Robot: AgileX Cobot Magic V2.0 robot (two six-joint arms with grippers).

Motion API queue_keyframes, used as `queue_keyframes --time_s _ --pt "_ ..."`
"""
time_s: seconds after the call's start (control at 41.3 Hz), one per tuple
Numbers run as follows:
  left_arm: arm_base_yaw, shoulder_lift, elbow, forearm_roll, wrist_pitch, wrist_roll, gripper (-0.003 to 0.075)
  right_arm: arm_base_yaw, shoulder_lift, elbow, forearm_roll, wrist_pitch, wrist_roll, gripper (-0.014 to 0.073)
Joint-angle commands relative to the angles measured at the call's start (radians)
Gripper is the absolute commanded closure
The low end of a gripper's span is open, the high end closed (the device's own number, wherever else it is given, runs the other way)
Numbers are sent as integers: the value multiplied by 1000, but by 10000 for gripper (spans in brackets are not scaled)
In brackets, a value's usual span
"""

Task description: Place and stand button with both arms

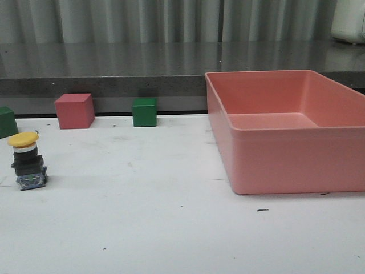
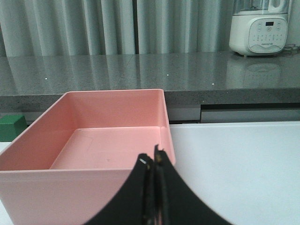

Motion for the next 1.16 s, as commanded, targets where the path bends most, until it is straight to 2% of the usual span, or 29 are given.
queue_keyframes --time_s 0.0,0.654,0.896,1.138 --pt "-8 -25 15 -8 -84 -2 740 19 -19 -2 2 -83 -7 662" --pt "-8 -25 15 -8 -88 -2 740 29 -19 -2 2 -83 -7 662" --pt "-8 -25 15 -8 -221 -2 740 29 -19 -2 2 -83 -7 662" --pt "-8 -25 15 -8 -241 -2 740 29 -19 -2 2 -83 -7 662"
